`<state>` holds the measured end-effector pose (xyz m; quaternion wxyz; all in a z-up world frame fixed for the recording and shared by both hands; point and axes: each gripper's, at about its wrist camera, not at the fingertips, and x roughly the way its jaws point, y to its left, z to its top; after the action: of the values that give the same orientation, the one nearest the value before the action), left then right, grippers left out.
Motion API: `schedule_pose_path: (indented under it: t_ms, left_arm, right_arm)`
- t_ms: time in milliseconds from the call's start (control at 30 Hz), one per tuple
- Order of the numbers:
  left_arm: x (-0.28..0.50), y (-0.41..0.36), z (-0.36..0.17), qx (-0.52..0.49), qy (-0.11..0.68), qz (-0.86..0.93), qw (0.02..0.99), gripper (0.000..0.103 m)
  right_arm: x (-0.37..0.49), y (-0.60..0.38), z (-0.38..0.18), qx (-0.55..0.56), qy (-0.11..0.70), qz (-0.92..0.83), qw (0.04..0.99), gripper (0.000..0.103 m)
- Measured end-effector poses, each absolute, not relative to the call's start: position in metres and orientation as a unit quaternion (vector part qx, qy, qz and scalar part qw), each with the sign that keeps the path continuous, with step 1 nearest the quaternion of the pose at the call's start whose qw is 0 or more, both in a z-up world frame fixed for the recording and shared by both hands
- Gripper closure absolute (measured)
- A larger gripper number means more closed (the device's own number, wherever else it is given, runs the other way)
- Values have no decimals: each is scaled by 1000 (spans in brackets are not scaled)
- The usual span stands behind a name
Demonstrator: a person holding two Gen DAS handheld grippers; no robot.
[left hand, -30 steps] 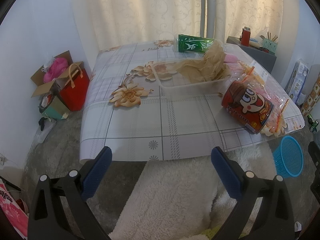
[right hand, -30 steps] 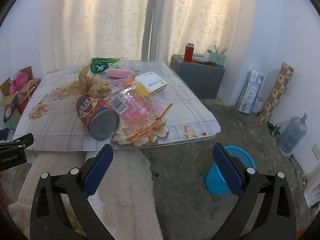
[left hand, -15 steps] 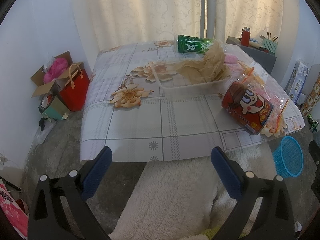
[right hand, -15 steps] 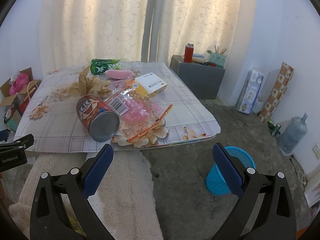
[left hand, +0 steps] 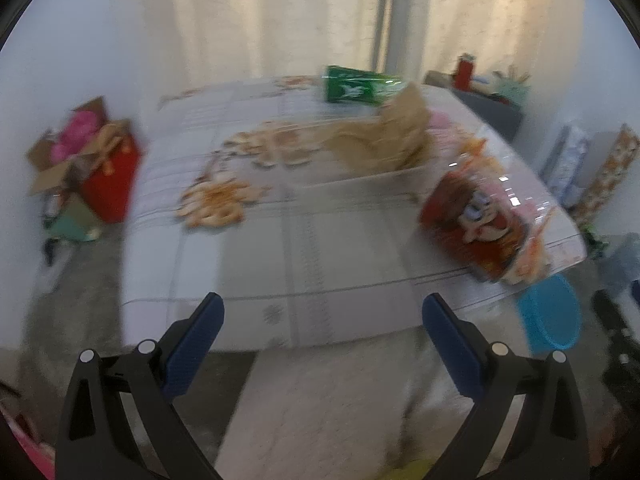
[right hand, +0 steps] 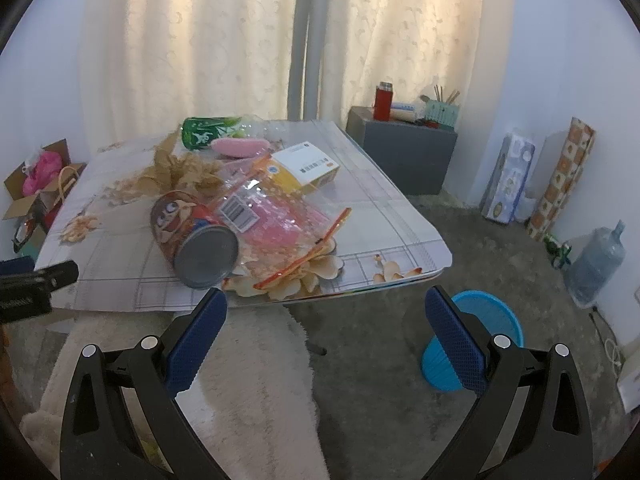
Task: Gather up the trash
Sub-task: 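Reach the left tool to the red cartoon can and close on it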
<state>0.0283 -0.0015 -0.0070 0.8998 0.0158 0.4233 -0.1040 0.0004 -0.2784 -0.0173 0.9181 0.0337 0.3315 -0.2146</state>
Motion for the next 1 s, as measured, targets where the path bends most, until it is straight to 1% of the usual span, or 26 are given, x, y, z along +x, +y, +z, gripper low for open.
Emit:
schedule_pose_path:
  t_ms: [133, 300, 367, 533, 633, 733, 833, 967, 1000]
  left_arm:
    - [37, -10, 1, -28, 397, -183, 899, 6]
    - [53, -36, 8, -66, 405, -265, 873, 6]
    - [63, -51, 8, -78, 424, -282, 857, 6]
    - [98, -82, -6, -94, 497, -225, 832, 6]
    - [115, -92, -16, -110, 522, -188, 824, 6]
    - [125, -102, -21, -116, 541, -164, 817, 6]
    - [134, -110, -31, -120, 556, -152, 808, 8]
    - [140, -117, -37, -127, 559, -150, 806, 9]
    - [139, -119, -38, -122, 558, -149, 807, 10]
  right_arm:
    - [5, -289, -23, 44, 336, -220, 915, 8]
    - [10, -303, -31, 60, 342, -223, 911, 8]
    - [11, -307, -34, 68, 344, -221, 910, 8]
    - [14, -319, -44, 85, 348, -214, 909, 8]
    - [14, -328, -50, 100, 350, -212, 907, 8]
    - [11, -338, -56, 116, 351, -214, 904, 8]
    - [10, -348, -62, 130, 352, -217, 901, 8]
    - [7, -355, -68, 140, 352, -219, 899, 8]
    - [7, -356, -69, 143, 352, -219, 899, 8]
